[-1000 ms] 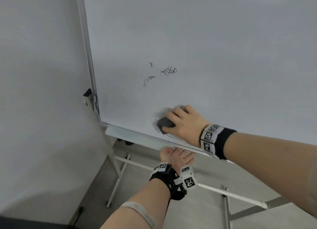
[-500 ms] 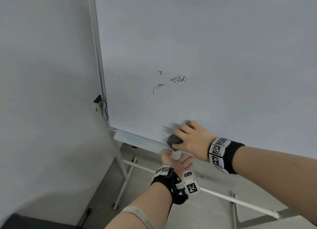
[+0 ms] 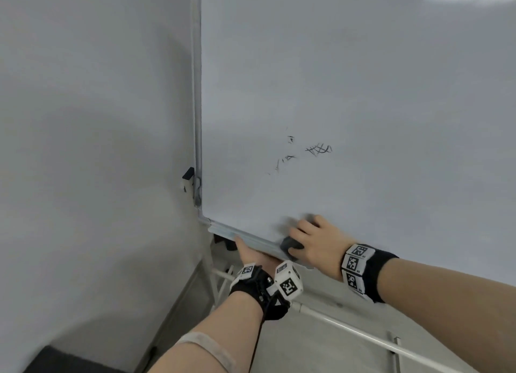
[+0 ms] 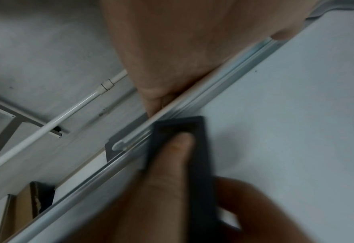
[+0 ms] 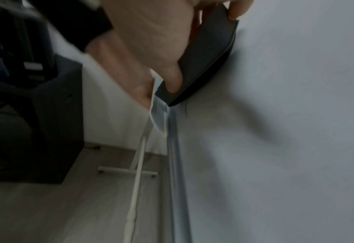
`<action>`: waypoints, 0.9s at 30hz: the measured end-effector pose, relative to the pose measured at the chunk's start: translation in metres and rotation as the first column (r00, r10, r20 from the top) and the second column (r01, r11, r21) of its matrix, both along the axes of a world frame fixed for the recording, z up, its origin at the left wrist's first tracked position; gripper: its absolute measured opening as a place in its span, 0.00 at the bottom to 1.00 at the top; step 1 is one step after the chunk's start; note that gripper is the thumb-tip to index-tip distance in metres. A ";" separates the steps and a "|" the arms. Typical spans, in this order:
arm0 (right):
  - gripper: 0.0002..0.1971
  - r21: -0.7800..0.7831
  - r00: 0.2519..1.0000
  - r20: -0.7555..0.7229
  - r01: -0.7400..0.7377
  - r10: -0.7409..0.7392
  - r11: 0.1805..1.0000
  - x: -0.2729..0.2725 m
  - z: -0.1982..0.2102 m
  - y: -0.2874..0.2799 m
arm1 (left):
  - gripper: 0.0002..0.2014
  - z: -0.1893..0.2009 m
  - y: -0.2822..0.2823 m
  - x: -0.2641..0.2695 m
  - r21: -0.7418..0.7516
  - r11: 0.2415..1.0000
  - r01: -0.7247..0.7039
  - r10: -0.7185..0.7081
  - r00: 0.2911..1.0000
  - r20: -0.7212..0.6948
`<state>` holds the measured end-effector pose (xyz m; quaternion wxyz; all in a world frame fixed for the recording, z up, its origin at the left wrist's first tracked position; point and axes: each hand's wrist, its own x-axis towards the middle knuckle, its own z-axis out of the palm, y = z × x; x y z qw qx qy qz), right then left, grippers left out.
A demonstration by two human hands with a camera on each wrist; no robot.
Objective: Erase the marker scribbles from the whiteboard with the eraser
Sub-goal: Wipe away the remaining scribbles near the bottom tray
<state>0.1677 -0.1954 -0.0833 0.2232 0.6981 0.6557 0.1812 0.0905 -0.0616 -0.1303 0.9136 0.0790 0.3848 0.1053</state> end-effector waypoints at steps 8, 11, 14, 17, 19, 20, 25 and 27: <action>0.16 0.042 0.998 0.035 -0.048 0.047 0.998 0.011 0.017 0.008 | 0.52 -0.010 0.007 -0.004 0.003 1.000 0.005 -0.004 0.997 -0.078; 0.19 0.094 0.999 0.023 -0.027 0.025 0.995 0.013 0.033 0.019 | 0.42 -0.004 0.007 -0.004 -0.005 0.999 -0.039 0.038 0.994 -0.099; 0.16 0.033 0.999 0.026 -0.026 0.025 0.999 0.009 0.027 0.020 | 0.44 -0.006 0.004 -0.003 -0.030 0.999 -0.022 0.019 0.995 -0.093; 0.15 -0.111 1.000 0.016 -0.025 0.027 0.993 0.008 0.010 -0.003 | 0.48 -0.008 0.003 -0.004 -0.060 0.998 -0.010 0.004 0.996 -0.094; 0.16 -0.163 1.000 0.005 -0.028 0.030 0.986 0.011 0.006 -0.026 | 0.43 -0.006 0.004 -0.006 -0.026 1.000 -0.013 0.010 0.991 -0.132; 0.18 -0.181 1.000 -0.005 -0.031 0.031 0.983 0.013 0.005 -0.037 | 0.41 -0.006 0.005 -0.007 -0.022 1.000 -0.014 0.011 0.990 -0.138; 0.15 -0.183 1.000 -0.010 0.006 -0.008 0.983 0.008 0.003 -0.030 | 0.40 -0.003 -0.002 -0.008 -0.021 0.999 -0.029 0.027 0.994 -0.108; 0.13 -0.107 1.000 -0.017 0.011 -0.013 0.994 -0.002 -0.001 -0.002 | 0.45 -0.008 -0.004 -0.009 -0.013 1.000 -0.015 0.014 0.998 -0.066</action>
